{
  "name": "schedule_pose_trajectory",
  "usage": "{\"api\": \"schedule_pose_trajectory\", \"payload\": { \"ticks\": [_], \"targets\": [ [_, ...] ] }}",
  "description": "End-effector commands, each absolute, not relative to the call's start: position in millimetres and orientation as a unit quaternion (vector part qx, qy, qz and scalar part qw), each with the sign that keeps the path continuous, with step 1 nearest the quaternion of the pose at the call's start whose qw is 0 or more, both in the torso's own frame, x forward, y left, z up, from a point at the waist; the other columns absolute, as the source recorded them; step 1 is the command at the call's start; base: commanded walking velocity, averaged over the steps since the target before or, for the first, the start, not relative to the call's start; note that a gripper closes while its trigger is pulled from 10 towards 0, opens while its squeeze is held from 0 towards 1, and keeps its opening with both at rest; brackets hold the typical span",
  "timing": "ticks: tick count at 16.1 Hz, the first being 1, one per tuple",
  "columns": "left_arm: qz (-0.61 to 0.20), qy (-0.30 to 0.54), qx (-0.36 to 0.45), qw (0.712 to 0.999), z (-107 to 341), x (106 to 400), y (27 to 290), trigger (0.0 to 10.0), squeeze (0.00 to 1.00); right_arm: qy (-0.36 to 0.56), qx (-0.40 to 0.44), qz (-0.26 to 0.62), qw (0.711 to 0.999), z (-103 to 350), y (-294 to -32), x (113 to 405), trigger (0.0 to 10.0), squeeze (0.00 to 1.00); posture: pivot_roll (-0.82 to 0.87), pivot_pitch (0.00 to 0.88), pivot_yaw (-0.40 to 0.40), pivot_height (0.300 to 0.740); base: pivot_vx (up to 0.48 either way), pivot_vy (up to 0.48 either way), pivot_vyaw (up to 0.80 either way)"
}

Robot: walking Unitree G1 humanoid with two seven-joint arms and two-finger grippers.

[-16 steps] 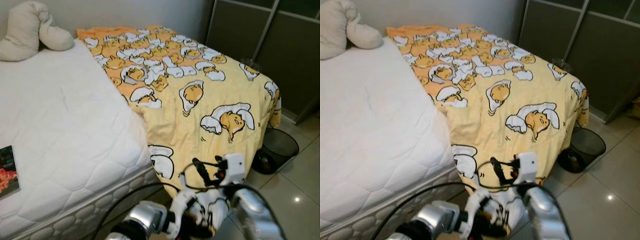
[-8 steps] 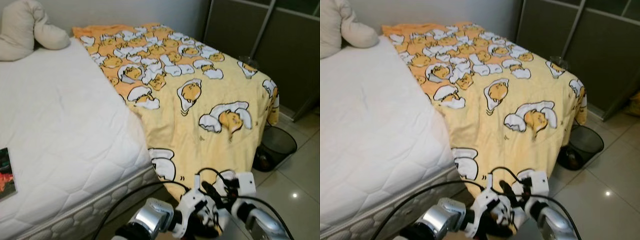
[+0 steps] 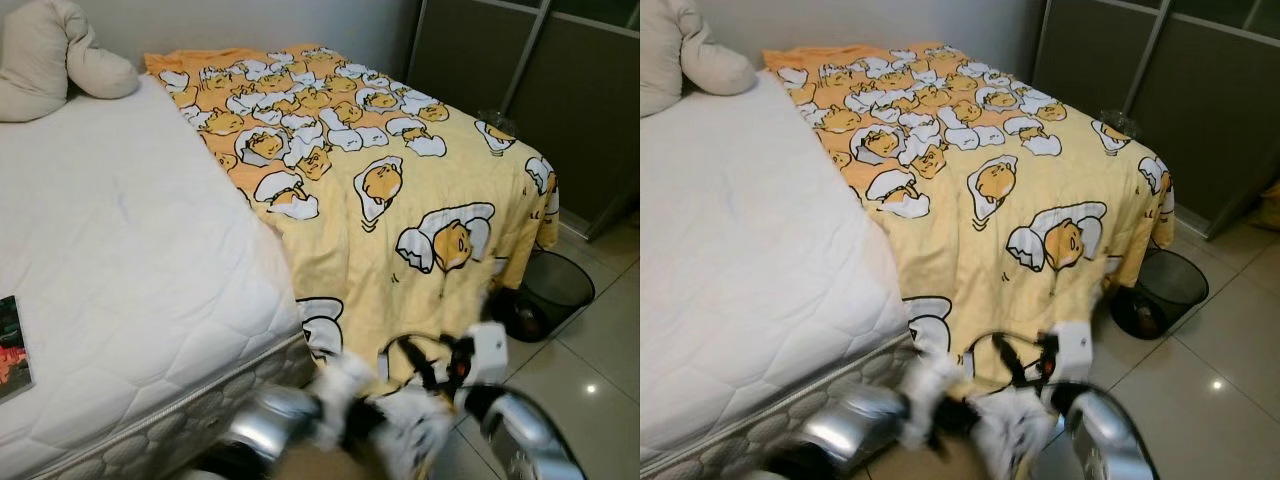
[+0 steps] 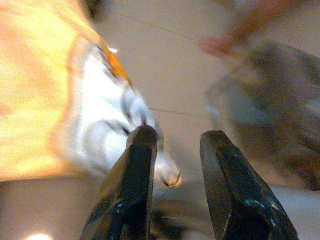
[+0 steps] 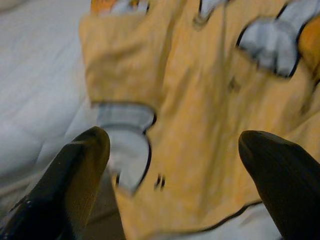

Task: Clean up the room

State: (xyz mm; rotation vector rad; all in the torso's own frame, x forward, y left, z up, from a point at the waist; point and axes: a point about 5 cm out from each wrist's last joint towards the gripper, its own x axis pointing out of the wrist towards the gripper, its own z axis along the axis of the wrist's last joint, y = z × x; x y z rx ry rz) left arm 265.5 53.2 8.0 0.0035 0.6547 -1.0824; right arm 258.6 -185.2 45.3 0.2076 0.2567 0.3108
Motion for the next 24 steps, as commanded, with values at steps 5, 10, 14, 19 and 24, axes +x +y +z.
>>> {"api": "schedule_pose_trajectory", "payload": {
  "ticks": [5, 10, 14, 19, 24],
  "targets": [
    [-0.311, 0.227, 0.014, 0.923, 20.4, 290.6, 114.6, 10.0, 0.96, 0.084, 0.098, 0.107, 0.986, 57.2, -190.3, 268.1, 10.0, 0.0, 0.05, 0.024, 0.016, 0.74, 0.0, 0.0, 0.0],
    [-0.112, 0.154, 0.031, 0.981, 41.3, 317.2, 145.8, 10.0, 0.0, 0.032, 0.075, 0.011, 0.997, 65.9, -193.2, 277.0, 10.0, 0.0, 0.05, 0.0, 0.026, 0.74, 0.0, 0.0, 0.0],
    [-0.1, 0.111, 0.023, 0.989, 53.0, 323.6, 137.5, 10.0, 0.0, 0.022, 0.041, -0.002, 0.999, 61.4, -189.9, 269.5, 10.0, 0.0, 0.03, 0.0, 0.021, 0.74, 0.0, -0.112, 0.0],
    [-0.066, 0.095, -0.018, 0.993, 60.8, 329.1, 110.3, 10.0, 0.0, 0.01, 0.013, -0.025, 1.0, 71.1, -197.3, 274.6, 10.0, 0.0, -0.01, 0.0, 0.002, 0.74, 0.266, -0.355, 0.41],
    [-0.056, 0.095, -0.029, 0.994, 67.1, 336.8, 104.7, 10.0, 0.0, 0.019, 0.01, -0.017, 1.0, 66.6, -194.8, 274.8, 10.0, 0.0, -0.01, 0.0, -0.001, 0.74, 0.381, -0.286, 0.5]
  ]
}}
